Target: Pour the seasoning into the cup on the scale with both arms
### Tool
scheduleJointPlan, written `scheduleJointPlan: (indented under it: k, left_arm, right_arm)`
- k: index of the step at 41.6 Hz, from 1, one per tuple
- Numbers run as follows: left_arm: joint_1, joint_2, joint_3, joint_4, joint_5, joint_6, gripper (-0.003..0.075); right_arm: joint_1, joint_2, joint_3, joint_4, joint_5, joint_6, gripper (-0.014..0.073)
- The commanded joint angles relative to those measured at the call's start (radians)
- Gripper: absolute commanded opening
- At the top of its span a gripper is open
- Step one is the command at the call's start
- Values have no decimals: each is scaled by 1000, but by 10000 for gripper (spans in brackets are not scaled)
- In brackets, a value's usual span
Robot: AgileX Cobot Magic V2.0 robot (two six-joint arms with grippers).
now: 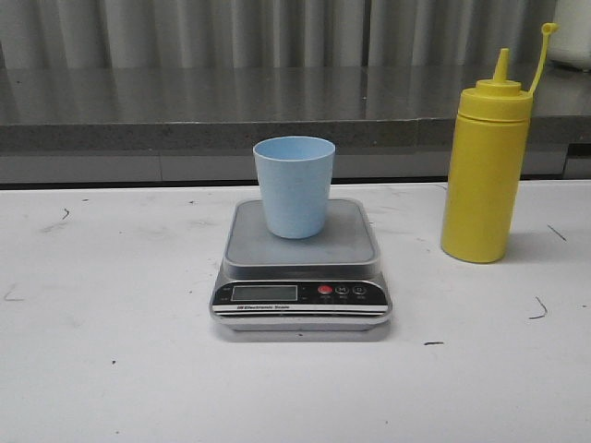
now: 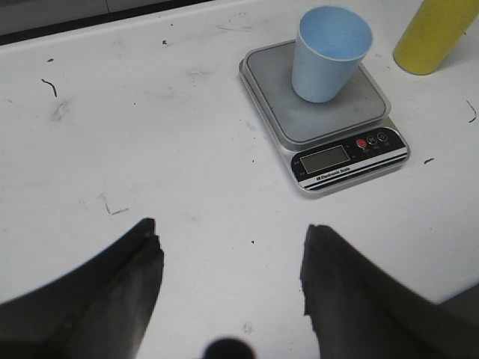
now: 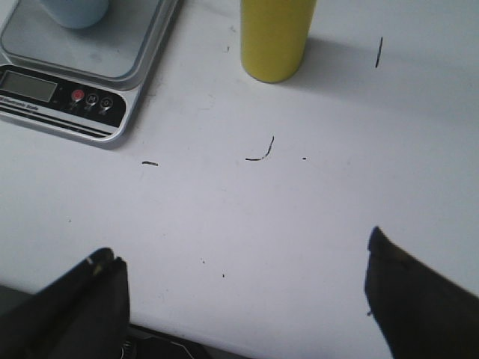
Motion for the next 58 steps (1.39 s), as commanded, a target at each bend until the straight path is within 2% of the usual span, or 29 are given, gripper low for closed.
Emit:
scheduleJointPlan:
  k: [1,12,14,17,21,29,34,58]
  left_arm:
    - [1,-3,-25,-11,-69,-1,398]
    - [1,-3,-25,-11,-69,-1,397]
    - [1,-3,-25,-11,-69,-1,381]
    - [1,-3,-25,-11,-68,-1,312]
    - [1,-3,-25,-11,-68,-1,181]
    - [1,-3,-25,-11,-68,39,-20]
    - [1,-3,-25,-11,-70,81,-20]
    - [1,-3,-24,-11,-78,81,-20]
  right_arm:
    - [-1,-90,-35,0,9,-17,654]
    - [-1,-245,-35,-18,69,-17,654]
    - [-1,-257,-35,-18,66,-17,653]
    - [-1,-268,-35,-18,69,-17,616]
    - [-1,-269,-35,-17,71,-17,485]
    - [-1,-269,-35,-17,70,-17,93]
    - [-1,-269,-35,-17,70,-17,-76]
    - [-1,-269,-35,-17,72,-17,-69]
